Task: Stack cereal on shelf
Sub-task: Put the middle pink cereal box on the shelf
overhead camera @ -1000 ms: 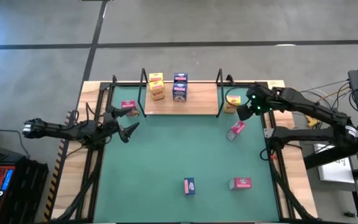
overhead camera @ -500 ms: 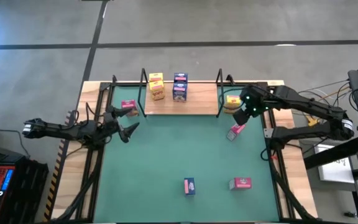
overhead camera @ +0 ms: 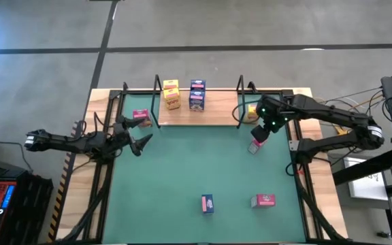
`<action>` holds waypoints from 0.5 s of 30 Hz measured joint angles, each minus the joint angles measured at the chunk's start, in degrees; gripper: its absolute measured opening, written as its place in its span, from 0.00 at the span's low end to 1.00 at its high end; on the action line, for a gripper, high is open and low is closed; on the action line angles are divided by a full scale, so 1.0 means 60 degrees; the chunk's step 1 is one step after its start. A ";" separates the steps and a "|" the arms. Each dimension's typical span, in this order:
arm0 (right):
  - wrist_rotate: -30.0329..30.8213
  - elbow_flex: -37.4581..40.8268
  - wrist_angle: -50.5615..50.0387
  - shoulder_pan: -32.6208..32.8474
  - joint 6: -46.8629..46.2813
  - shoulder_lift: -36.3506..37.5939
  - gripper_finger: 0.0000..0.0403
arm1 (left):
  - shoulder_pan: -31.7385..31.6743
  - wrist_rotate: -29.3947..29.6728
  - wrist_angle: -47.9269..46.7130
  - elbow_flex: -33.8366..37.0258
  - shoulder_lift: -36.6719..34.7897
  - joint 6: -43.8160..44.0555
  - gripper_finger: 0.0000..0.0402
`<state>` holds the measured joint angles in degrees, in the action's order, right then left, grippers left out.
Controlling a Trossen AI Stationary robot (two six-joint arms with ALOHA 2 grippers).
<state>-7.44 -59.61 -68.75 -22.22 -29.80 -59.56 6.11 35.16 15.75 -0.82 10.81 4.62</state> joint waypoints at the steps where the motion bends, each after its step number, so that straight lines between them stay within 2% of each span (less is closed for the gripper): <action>1: -0.0106 0.0000 -0.0048 0.0000 0.0007 -0.0034 0.53 | 0.0000 -0.0003 0.0000 0.0000 0.0000 0.0000 1.00; 5: -0.0265 0.0000 -0.0072 -0.0007 0.0181 -0.0018 0.53 | 0.0000 -0.0002 0.0000 0.0000 -0.0003 0.0000 1.00; 9: -0.0323 -0.0082 -0.0172 -0.0004 0.1391 0.0050 0.53 | 0.0000 -0.0004 0.0000 0.0000 -0.0003 -0.0003 1.00; 15: -0.0704 -0.0168 -0.0263 -0.0004 0.4461 0.0031 0.53 | 0.0001 -0.0001 0.0000 0.0000 0.0000 0.0000 1.00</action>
<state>-11.66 -60.62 -70.32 -22.24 -3.04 -59.37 6.12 35.15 15.75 -0.82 10.81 4.62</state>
